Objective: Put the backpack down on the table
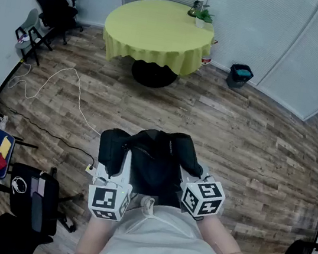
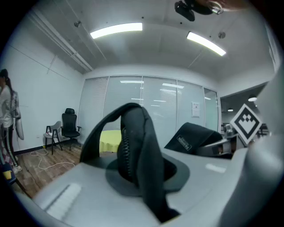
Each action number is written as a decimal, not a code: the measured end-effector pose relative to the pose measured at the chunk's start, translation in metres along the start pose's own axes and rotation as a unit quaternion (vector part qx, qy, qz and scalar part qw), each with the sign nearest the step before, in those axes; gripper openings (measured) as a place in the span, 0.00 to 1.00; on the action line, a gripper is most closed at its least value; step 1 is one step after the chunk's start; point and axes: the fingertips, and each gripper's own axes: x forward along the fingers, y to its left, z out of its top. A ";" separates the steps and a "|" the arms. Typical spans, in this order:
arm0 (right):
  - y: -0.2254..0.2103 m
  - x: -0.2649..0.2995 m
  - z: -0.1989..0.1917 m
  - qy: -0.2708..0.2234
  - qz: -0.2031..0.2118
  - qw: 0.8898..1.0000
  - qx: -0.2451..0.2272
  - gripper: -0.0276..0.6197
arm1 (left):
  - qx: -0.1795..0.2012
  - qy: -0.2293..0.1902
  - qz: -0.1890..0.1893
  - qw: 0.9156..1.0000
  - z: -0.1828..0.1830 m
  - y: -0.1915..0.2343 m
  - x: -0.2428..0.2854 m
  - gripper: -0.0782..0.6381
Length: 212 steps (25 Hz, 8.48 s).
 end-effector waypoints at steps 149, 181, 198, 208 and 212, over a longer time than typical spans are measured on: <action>-0.472 1.065 0.465 0.074 -0.095 0.988 0.097 0.10 | -0.072 0.120 -0.124 0.982 0.160 0.495 1.181 0.16; -0.427 0.983 0.477 -0.021 -0.232 0.972 -0.022 0.60 | -0.056 0.116 -0.114 0.985 0.143 0.502 1.106 0.54; -0.368 0.919 0.463 -0.051 -0.223 0.973 0.032 0.05 | -0.016 0.032 -0.117 0.992 0.198 0.483 1.017 0.25; -0.349 0.901 0.465 -0.058 -0.196 0.978 0.040 0.04 | 0.004 0.001 -0.122 0.993 0.214 0.471 0.988 0.12; -0.341 0.900 0.466 -0.056 -0.187 0.980 0.032 0.04 | 0.002 -0.001 -0.119 0.993 0.217 0.472 0.984 0.12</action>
